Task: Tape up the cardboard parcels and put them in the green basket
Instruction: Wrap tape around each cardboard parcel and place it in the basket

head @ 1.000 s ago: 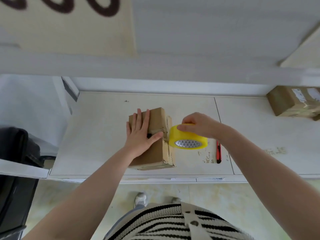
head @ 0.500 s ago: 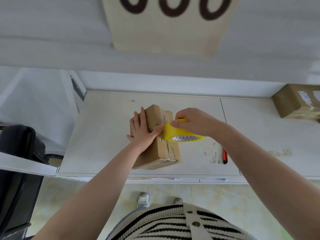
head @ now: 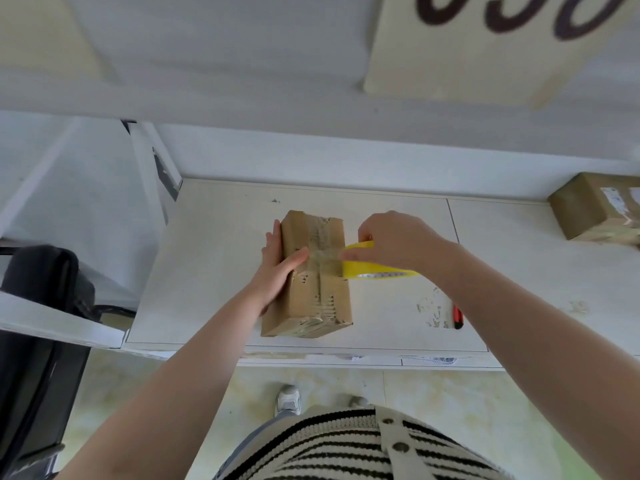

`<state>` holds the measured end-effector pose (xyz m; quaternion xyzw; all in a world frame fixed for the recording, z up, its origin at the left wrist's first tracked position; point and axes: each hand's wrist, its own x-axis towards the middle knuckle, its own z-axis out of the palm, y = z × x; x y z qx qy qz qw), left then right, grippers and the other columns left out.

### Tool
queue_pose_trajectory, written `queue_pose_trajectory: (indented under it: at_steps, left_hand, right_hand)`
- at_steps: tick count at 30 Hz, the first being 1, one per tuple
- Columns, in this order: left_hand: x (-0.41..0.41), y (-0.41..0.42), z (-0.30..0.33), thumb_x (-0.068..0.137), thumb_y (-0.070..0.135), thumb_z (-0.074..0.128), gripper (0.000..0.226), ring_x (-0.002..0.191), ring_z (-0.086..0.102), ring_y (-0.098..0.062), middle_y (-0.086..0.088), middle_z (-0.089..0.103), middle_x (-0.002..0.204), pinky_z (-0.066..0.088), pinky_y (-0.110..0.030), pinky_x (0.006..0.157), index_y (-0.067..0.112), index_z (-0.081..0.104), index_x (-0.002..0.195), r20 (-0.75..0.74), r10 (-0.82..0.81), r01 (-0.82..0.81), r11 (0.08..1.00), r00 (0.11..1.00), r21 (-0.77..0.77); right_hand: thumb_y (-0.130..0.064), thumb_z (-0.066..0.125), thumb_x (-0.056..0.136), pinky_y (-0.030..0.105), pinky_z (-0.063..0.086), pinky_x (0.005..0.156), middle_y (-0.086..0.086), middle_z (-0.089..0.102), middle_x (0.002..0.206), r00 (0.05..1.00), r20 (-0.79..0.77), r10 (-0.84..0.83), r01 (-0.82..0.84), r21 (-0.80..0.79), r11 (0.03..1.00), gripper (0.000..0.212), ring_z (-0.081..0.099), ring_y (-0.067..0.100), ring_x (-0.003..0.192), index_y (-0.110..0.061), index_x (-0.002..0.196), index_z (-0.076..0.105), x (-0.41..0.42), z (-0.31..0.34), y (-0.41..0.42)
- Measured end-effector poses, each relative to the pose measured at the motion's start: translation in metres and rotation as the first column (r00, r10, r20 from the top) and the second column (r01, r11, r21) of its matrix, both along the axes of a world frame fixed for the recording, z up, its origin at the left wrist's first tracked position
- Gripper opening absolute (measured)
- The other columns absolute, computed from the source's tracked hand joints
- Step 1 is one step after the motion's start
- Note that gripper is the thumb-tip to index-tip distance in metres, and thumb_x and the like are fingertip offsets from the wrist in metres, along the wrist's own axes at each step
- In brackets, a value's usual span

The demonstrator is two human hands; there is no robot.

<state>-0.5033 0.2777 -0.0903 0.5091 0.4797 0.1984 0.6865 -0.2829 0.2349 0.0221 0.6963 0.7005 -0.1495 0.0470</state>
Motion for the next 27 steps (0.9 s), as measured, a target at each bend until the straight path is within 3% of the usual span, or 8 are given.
queue_pose_trajectory:
  at_steps: [4, 8, 10, 13, 16, 18, 22, 27]
  left_hand:
    - [-0.013, 0.001, -0.01, 0.098, 0.047, 0.053, 0.078, 0.135, 0.041, -0.004, 0.013, 0.025, 0.161, 0.03, -0.038, 0.118, 0.046, 0.0, 0.155, 0.117, 0.075, -0.072, 0.997, 0.99, -0.023]
    - [-0.008, 0.003, -0.002, 0.088, 0.065, 0.051, 0.093, 0.124, 0.039, 0.004, 0.013, 0.015, 0.163, 0.039, -0.023, 0.095, 0.043, -0.012, 0.153, 0.069, 0.019, -0.014, 0.997, 0.997, -0.069]
    - [-0.008, 0.006, 0.0, 0.088, 0.056, 0.059, 0.098, 0.115, 0.055, 0.004, 0.009, 0.029, 0.159, 0.05, -0.02, 0.084, 0.04, -0.011, 0.155, 0.067, 0.02, -0.015, 0.998, 0.998, -0.067]
    - [-0.001, 0.0, -0.002, 0.096, 0.036, 0.059, 0.081, 0.117, 0.063, -0.013, 0.001, 0.051, 0.147, 0.052, -0.036, 0.098, 0.033, 0.008, 0.158, 0.106, 0.014, -0.009, 0.999, 0.994, -0.051]
    - [0.016, -0.012, -0.004, 0.099, 0.033, 0.056, 0.07, 0.127, 0.057, -0.016, 0.002, 0.05, 0.148, 0.042, -0.045, 0.111, 0.032, 0.017, 0.157, 0.109, 0.033, -0.028, 0.998, 0.993, -0.047]
    - [0.025, -0.015, -0.002, 0.1, 0.035, 0.055, 0.069, 0.126, 0.057, -0.014, 0.004, 0.051, 0.147, 0.041, -0.045, 0.112, 0.033, 0.017, 0.157, 0.115, 0.042, -0.036, 0.998, 0.993, -0.052]
    - [0.027, -0.012, -0.002, 0.1, 0.034, 0.055, 0.064, 0.123, 0.059, -0.012, 0.006, 0.055, 0.143, 0.043, -0.043, 0.109, 0.034, 0.022, 0.155, 0.127, 0.045, -0.038, 0.997, 0.991, -0.061]
    - [0.024, -0.013, 0.002, 0.1, 0.04, 0.052, 0.064, 0.128, 0.055, -0.011, 0.009, 0.051, 0.146, 0.041, -0.042, 0.111, 0.037, 0.021, 0.155, 0.091, -0.006, 0.01, 0.999, 0.996, -0.045]
  right_hand:
    - [-0.063, 0.054, 0.085, 0.03, 0.04, 0.06, -0.005, 0.055, 0.069, 0.936, -0.316, -0.158, 0.15, -0.049, 0.988, 0.043, 0.054, 0.017, 0.068, -0.025, 0.065, 0.058, 0.001, 0.0, -0.001]
    - [-0.066, 0.048, 0.087, 0.028, 0.036, 0.059, -0.007, 0.058, 0.078, 0.967, -0.217, -0.134, 0.147, 0.047, 0.988, 0.044, 0.055, 0.014, 0.074, -0.026, 0.077, 0.062, -0.012, 0.0, 0.001]
    - [-0.066, 0.049, 0.087, 0.028, 0.035, 0.059, -0.006, 0.059, 0.077, 0.97, -0.21, -0.122, 0.135, 0.051, 0.99, 0.045, 0.055, 0.014, 0.074, -0.024, 0.077, 0.062, -0.016, 0.004, 0.002]
    - [-0.068, 0.051, 0.085, 0.026, 0.03, 0.054, -0.006, 0.054, 0.069, 0.998, -0.062, -0.03, 0.033, 0.054, 0.998, 0.048, 0.052, 0.015, 0.068, -0.021, 0.074, 0.058, -0.02, 0.009, 0.004]
    - [-0.071, 0.051, 0.084, 0.028, 0.037, 0.06, -0.002, 0.062, 0.079, 0.997, 0.06, -0.04, 0.039, 0.023, 0.999, 0.055, 0.058, 0.019, 0.078, -0.018, 0.086, 0.063, -0.013, 0.011, 0.007]
    - [-0.071, 0.053, 0.083, 0.029, 0.041, 0.062, 0.001, 0.066, 0.083, 0.991, 0.064, -0.114, 0.116, -0.025, 0.993, 0.058, 0.061, 0.02, 0.08, -0.015, 0.09, 0.066, -0.003, 0.009, 0.005]
    - [-0.072, 0.057, 0.079, 0.027, 0.033, 0.052, 0.0, 0.059, 0.065, 0.982, 0.005, -0.19, 0.19, -0.061, 0.98, 0.057, 0.058, 0.018, 0.066, -0.015, 0.068, 0.06, 0.011, 0.004, -0.001]
    - [-0.086, 0.053, 0.068, 0.025, 0.029, 0.052, -0.006, 0.06, 0.072, 0.963, 0.196, -0.184, 0.209, -0.114, 0.971, 0.071, 0.057, 0.013, 0.071, -0.018, 0.085, 0.066, 0.035, -0.007, -0.005]
